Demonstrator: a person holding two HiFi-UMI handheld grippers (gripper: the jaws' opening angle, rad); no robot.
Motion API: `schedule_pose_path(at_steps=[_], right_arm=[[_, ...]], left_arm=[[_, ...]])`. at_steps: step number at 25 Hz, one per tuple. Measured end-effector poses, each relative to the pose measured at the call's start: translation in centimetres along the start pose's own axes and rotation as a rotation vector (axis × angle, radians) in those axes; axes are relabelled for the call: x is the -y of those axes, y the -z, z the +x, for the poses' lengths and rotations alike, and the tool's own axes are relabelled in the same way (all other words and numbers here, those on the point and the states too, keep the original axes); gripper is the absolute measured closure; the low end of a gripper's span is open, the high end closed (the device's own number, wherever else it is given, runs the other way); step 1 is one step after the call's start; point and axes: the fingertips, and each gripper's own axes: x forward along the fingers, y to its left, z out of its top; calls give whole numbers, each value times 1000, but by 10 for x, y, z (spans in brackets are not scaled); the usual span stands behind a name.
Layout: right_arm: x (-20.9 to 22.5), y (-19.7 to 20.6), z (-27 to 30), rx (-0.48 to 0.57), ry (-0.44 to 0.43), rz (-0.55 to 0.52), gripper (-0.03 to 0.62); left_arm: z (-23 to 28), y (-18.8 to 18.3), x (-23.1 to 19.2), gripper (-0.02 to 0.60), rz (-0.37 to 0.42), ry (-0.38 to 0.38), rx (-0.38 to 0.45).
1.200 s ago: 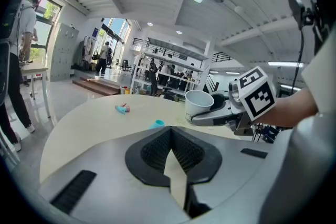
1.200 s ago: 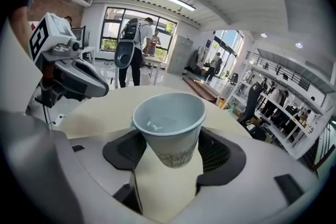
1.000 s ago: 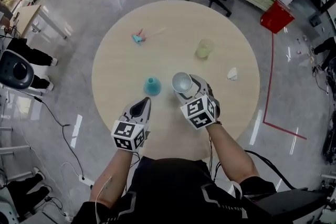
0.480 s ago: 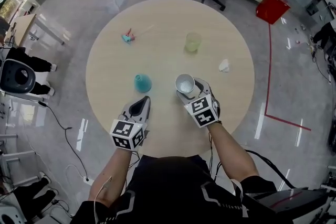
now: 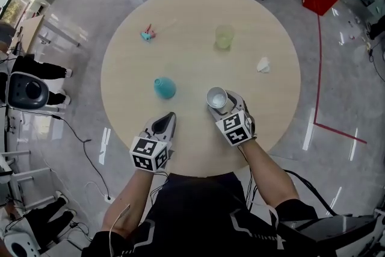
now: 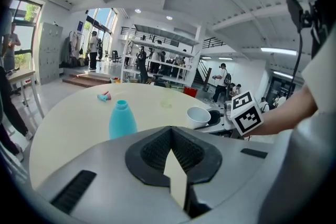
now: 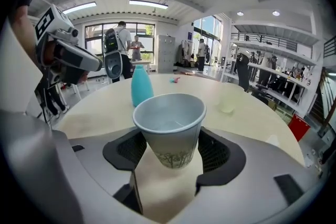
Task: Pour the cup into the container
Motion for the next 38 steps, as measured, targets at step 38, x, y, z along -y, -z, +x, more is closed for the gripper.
schedule_pose_path(at_steps=[38], right_arm=[[5, -17, -67, 159, 29, 133, 286]], left_arm=[[-14, -39, 30, 591, 34, 89, 149]])
